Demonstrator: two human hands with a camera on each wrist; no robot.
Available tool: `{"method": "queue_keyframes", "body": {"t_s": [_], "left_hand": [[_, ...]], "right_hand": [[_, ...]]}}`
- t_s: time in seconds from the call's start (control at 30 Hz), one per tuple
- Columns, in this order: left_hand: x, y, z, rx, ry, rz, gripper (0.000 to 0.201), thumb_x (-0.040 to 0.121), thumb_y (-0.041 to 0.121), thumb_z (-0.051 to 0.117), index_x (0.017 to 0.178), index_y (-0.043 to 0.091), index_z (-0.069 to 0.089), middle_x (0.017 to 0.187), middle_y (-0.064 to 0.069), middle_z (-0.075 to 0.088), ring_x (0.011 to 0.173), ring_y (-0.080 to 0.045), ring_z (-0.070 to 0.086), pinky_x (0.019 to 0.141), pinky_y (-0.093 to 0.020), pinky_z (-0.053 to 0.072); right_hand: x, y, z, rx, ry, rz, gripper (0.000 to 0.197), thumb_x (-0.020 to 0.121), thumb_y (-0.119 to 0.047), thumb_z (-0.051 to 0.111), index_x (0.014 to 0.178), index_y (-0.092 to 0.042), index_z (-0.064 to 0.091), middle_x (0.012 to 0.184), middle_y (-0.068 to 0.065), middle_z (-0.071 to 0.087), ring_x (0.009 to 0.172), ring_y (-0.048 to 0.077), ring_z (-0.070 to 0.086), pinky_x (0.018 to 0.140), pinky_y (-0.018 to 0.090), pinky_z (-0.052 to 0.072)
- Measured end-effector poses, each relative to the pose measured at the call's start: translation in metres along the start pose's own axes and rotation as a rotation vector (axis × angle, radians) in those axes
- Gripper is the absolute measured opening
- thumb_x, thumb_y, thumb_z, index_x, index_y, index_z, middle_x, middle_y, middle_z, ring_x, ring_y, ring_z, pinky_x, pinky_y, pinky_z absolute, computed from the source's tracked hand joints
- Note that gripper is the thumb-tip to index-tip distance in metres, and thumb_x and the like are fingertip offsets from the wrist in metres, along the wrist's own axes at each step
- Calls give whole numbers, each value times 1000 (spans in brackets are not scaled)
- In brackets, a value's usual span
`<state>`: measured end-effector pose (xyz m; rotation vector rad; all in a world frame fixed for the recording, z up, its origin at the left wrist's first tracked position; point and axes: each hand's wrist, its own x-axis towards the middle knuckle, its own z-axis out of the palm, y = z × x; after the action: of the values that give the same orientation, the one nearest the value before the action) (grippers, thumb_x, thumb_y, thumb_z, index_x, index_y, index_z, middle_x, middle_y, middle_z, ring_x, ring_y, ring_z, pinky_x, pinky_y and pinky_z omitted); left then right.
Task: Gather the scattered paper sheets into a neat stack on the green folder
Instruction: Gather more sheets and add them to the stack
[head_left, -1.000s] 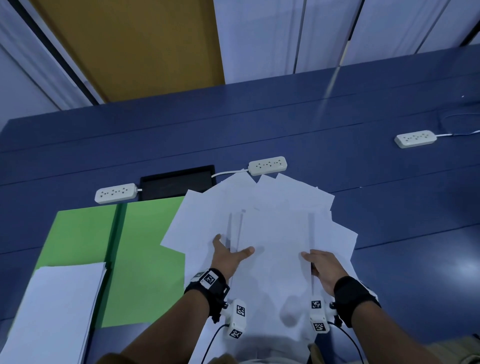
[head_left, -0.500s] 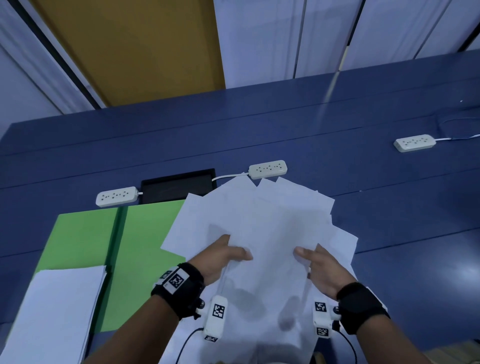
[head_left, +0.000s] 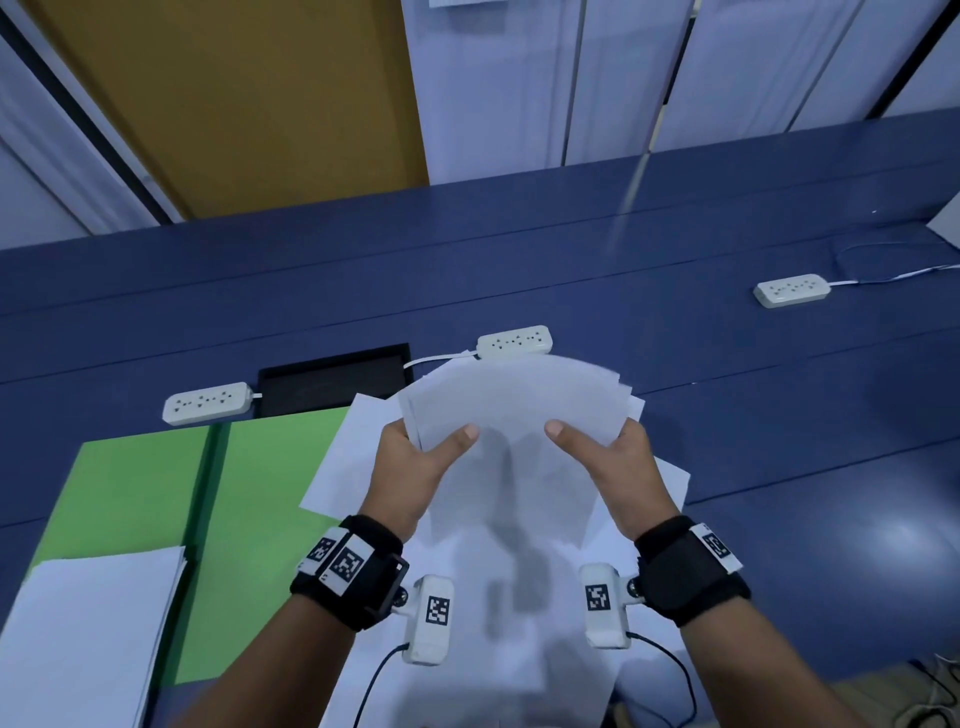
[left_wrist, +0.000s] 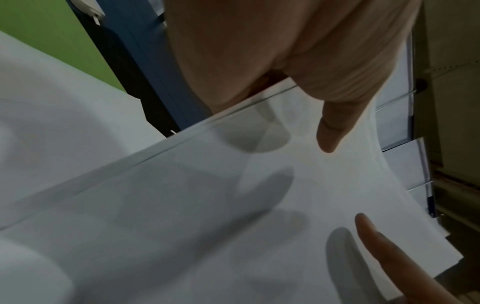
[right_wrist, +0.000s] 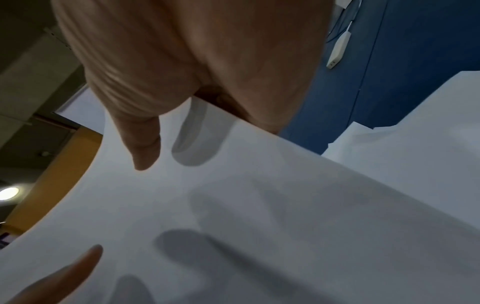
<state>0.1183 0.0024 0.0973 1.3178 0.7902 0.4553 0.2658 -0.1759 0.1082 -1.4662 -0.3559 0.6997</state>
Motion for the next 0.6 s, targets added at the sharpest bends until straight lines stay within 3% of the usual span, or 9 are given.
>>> {"method": "queue_keyframes", "body": {"t_s": [0.2, 0.37, 0.5, 0.6], "left_hand": [[0, -7, 3, 2, -2, 22, 25, 83, 16, 86, 106, 11, 78, 103, -8, 80, 98, -29, 76, 90, -47, 59], [1, -6, 2, -60, 38, 89, 31, 78, 16, 79, 108, 10, 76, 108, -12, 78, 105, -32, 74, 94, -45, 57], [1, -16, 0, 3, -70, 5, 28, 81, 12, 78, 109, 14, 77, 111, -11, 78, 106, -31, 74, 101, -55, 55], [-2, -28, 3, 53, -38, -52, 39, 78, 20, 83, 116, 20, 74, 114, -1, 78, 109, -21, 73, 104, -53, 54]], "right_hand": [[-4, 3, 0, 57, 55, 37, 20, 98, -19, 74, 116, -11, 77, 114, 6, 80, 110, 26, 75, 101, 49, 58], [-7, -4, -4, 141, 0, -29, 22, 94, -13, 75, 115, -8, 76, 115, 10, 79, 110, 26, 76, 93, 36, 61], [-6, 17, -7, 52, -40, 69, 26, 90, -8, 80, 116, -9, 76, 114, 7, 80, 110, 24, 75, 105, 45, 57], [-8, 33, -5, 23, -37, 134, 26, 92, -10, 79, 118, -11, 76, 116, 6, 80, 112, 23, 75, 107, 48, 54]]}}
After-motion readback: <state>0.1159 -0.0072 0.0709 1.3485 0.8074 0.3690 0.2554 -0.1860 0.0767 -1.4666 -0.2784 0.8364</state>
